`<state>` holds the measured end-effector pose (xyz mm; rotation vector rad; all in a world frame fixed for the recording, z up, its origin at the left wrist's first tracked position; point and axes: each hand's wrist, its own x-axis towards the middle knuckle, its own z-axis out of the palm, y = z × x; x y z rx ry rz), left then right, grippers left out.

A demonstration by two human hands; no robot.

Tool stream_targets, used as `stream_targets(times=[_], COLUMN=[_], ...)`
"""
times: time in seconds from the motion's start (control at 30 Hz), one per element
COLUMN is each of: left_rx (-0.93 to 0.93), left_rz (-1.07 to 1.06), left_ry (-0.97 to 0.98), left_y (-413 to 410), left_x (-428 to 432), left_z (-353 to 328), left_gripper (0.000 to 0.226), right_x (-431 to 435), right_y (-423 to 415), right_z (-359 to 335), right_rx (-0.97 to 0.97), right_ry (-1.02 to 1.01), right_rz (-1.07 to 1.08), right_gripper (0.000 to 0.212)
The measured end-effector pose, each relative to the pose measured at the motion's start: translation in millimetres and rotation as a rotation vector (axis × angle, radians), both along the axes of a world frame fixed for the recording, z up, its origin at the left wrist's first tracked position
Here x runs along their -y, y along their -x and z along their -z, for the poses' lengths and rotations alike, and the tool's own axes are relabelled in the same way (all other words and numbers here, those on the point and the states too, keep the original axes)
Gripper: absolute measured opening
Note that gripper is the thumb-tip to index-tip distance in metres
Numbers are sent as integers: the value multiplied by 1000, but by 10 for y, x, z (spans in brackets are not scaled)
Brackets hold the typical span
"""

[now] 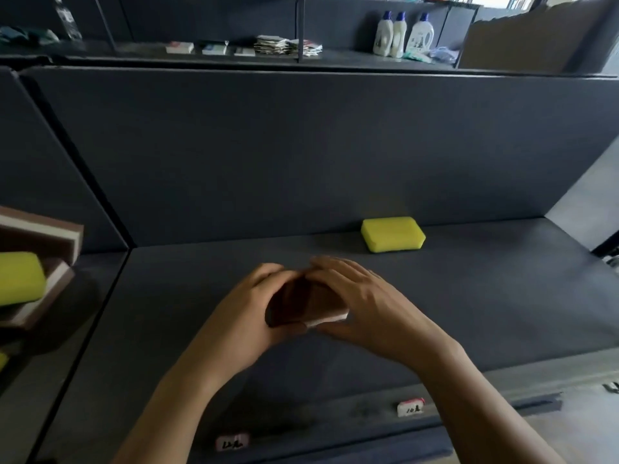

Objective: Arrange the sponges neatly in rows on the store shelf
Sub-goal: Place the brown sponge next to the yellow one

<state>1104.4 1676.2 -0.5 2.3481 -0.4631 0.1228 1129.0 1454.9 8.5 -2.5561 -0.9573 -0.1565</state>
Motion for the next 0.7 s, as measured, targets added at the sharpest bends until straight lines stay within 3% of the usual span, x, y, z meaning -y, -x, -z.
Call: stream_targets(times=[0.3, 0.47, 0.7], left_rx=[26, 80, 88], left_rz=[-18, -38, -45], left_ry=[-68, -186, -177], left_y=[-66, -126, -289], left_x=[173, 329, 498], left_z=[-75, -133, -156], left_gripper=[74, 66, 57], right_x=[143, 203, 400], right_y=[-160, -232, -297], right_z=[10, -23, -44], right_rx=[4, -8, -1], right_ry=[-17, -61, -78], right_rz=[-8, -5, 24], right_gripper=[63, 64, 68])
